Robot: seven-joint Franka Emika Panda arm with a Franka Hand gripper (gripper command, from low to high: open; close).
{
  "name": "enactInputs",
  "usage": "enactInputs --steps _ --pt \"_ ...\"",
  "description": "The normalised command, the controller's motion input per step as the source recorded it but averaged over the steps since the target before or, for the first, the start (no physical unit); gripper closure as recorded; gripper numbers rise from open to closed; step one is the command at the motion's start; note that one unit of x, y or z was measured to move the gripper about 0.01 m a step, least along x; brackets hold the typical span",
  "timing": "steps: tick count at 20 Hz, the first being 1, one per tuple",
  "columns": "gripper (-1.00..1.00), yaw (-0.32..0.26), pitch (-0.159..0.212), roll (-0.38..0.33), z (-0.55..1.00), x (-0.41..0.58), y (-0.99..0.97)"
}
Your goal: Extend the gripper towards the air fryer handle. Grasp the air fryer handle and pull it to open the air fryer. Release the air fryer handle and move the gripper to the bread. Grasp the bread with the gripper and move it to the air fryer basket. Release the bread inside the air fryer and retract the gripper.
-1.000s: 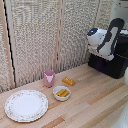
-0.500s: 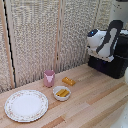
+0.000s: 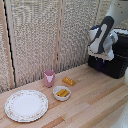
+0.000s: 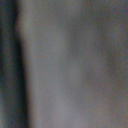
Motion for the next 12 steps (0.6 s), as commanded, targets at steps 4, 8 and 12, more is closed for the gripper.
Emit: enactInputs --steps 4,8,12 --pt "1.00 -0.068 -0.045 0.082 0.64 0.005 0.80" --pt "1.00 -0.075 -0.060 0.035 0.70 0.006 0.82" --pt "1.00 -0.078 -0.070 0.015 0.68 0.003 0.84"
